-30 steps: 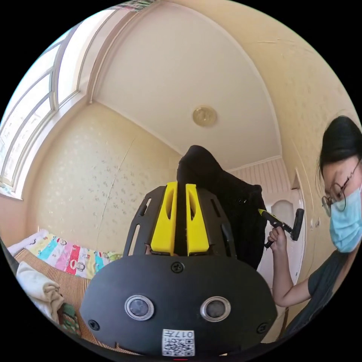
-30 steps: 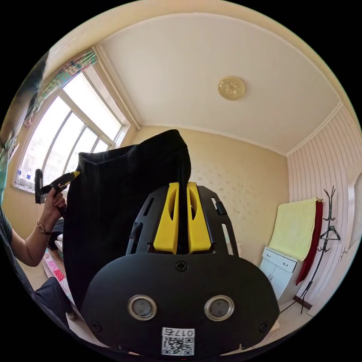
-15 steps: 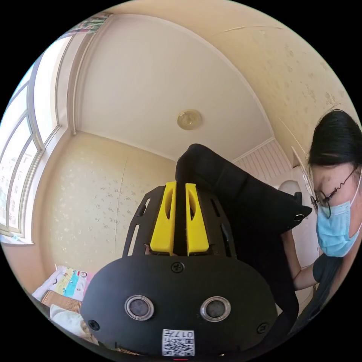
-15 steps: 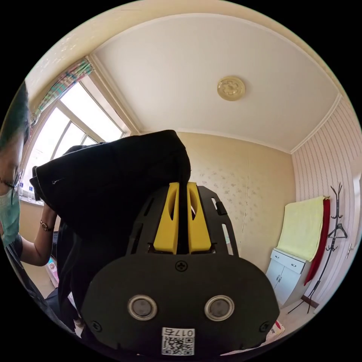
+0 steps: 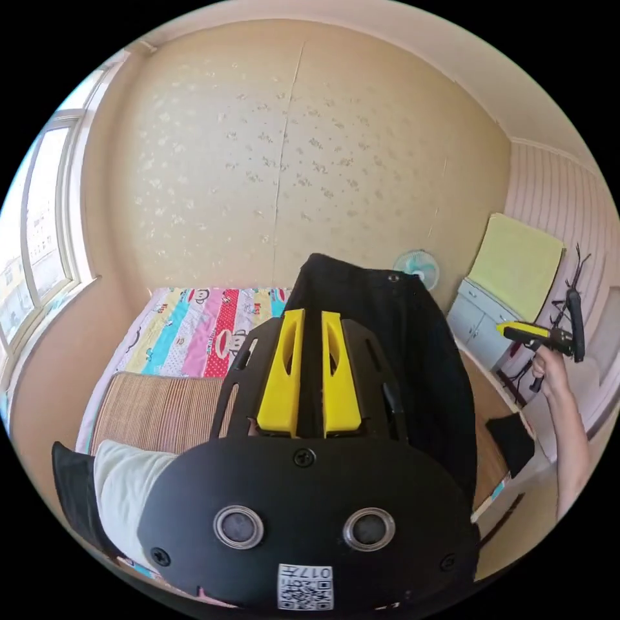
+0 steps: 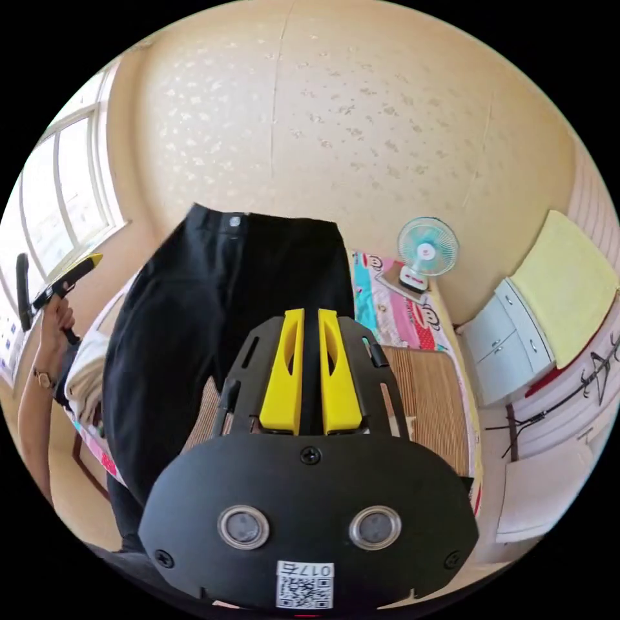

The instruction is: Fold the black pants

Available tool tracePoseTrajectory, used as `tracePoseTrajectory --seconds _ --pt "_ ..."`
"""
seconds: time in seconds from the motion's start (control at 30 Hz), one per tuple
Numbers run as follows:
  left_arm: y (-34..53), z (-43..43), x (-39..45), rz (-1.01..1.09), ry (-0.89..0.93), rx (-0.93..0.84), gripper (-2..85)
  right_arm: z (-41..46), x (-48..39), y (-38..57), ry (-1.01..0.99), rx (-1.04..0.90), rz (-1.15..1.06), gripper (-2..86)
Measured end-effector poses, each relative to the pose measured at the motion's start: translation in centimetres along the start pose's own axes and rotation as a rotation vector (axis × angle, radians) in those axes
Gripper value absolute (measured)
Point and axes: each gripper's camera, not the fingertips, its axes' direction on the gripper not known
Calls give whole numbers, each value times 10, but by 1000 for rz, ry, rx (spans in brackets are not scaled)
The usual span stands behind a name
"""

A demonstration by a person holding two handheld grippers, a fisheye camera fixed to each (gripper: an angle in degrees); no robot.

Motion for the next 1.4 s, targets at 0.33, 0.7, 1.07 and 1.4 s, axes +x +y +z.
tracePoseTrajectory --seconds 0.33,0.7,1.07,1.4 --pt "370 83 53 -86 120 -431 9 191 -93 227 -679 -291 153 67" --pt "385 56 32 -216 -26 -624 76 213 -180 247 -700 -405 161 89" --pt "398 44 106 -124 -82 -637 23 196 -188 258 -617 -425 83 25" --pt "446 12 195 81 -159 -654 26 148 -214 314 -442 -390 -33 22"
